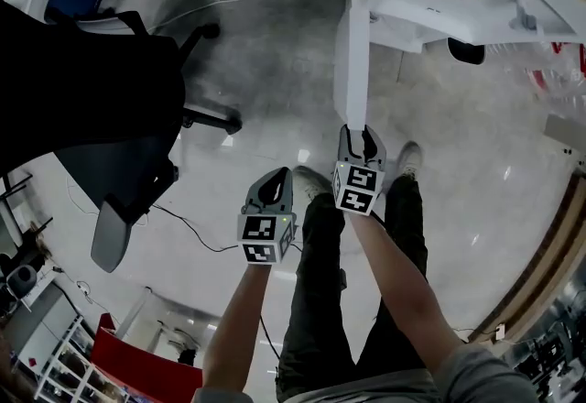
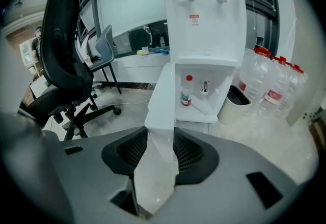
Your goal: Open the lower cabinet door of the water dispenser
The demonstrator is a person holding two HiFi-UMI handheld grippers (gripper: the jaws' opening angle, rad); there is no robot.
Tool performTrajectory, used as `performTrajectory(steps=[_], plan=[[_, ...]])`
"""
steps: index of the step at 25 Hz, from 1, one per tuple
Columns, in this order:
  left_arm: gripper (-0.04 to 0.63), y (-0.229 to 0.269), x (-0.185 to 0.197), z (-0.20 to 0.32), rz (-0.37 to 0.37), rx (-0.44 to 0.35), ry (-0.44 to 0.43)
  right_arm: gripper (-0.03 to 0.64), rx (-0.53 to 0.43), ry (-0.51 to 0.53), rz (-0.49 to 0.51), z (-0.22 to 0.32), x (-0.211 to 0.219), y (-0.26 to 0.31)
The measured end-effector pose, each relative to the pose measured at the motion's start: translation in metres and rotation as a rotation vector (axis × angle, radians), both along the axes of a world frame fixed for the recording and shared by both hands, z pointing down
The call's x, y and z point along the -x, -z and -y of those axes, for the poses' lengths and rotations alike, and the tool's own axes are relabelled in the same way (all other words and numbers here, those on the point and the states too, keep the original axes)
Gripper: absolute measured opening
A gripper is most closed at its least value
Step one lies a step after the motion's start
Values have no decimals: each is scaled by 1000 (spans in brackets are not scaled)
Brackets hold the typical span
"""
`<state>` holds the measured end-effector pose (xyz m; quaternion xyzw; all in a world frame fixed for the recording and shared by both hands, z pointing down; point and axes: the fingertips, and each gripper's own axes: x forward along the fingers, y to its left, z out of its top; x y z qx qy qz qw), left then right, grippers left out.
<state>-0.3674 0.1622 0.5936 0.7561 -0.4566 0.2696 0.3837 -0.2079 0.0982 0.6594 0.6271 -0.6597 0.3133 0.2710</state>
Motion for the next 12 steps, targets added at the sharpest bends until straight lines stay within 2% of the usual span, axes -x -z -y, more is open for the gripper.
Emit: performTrajectory(steps=[12], plan=[[9, 8, 66, 20, 11, -8, 22, 164, 97, -165, 34, 21, 76, -4]])
